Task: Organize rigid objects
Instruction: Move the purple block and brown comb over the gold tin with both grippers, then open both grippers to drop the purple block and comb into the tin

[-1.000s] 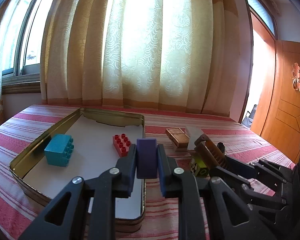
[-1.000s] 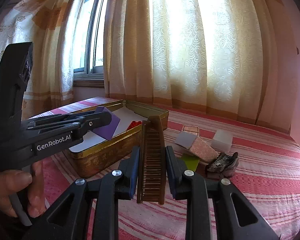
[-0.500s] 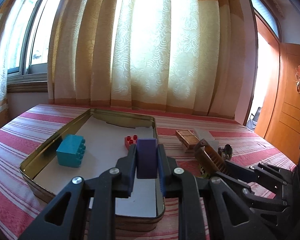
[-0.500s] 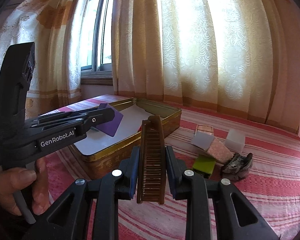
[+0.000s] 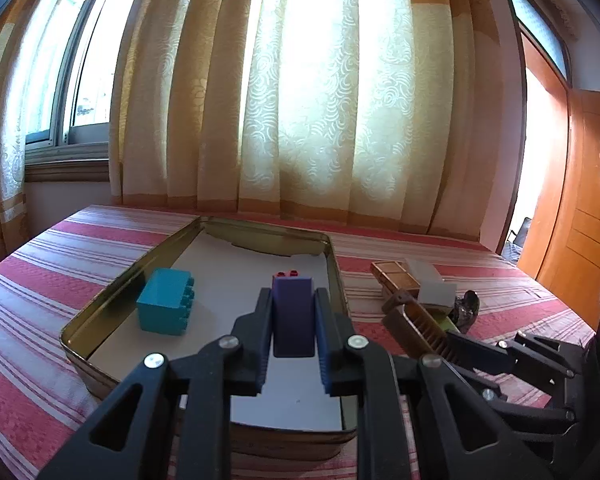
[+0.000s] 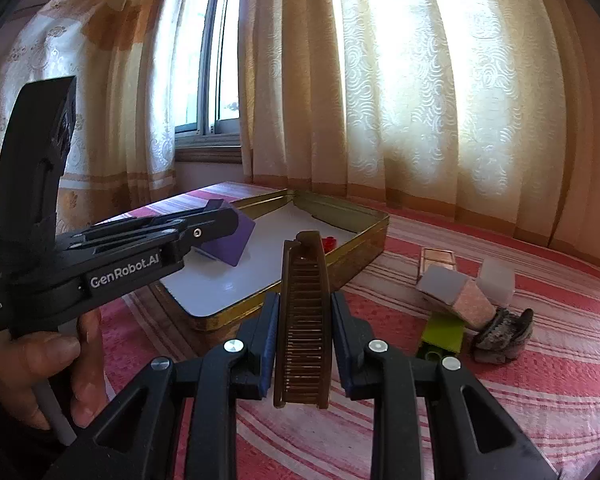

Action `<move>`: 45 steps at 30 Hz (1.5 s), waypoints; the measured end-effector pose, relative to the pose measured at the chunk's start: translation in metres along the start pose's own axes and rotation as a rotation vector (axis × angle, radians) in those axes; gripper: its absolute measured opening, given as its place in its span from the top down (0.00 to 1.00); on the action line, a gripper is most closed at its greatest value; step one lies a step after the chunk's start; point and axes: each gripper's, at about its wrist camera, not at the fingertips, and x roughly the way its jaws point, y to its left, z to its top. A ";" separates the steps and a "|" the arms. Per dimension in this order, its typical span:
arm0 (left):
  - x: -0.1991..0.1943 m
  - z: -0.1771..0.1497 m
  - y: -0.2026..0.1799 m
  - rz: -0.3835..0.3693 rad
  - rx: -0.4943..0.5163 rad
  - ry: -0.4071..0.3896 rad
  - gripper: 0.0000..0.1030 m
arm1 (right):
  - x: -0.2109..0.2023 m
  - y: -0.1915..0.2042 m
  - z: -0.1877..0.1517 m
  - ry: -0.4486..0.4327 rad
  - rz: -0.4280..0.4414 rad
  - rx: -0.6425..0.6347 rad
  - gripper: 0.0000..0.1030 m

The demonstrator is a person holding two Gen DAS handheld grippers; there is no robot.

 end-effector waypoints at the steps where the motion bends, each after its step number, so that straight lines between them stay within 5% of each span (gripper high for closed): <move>1: 0.001 0.000 0.001 0.002 0.000 0.002 0.82 | 0.001 0.001 0.000 0.004 0.004 -0.001 0.73; 14: 0.004 0.004 0.017 0.001 -0.028 0.035 0.82 | 0.010 0.000 0.005 0.033 0.055 0.038 0.73; 22: 0.019 0.013 0.036 -0.005 -0.069 0.123 0.82 | 0.026 -0.003 0.031 0.048 0.097 0.064 0.73; 37: 0.057 0.022 0.054 0.058 -0.034 0.243 0.82 | 0.115 0.008 0.062 0.205 0.085 0.065 0.71; 40: 0.051 0.021 0.058 0.077 -0.049 0.228 0.68 | 0.114 0.006 0.058 0.212 0.080 0.090 0.48; 42: 0.043 0.021 0.059 0.096 -0.054 0.200 0.43 | 0.106 0.001 0.056 0.198 0.084 0.108 0.42; 45: 0.025 0.021 0.054 0.129 -0.046 0.142 0.31 | 0.085 -0.008 0.049 0.178 0.074 0.114 0.36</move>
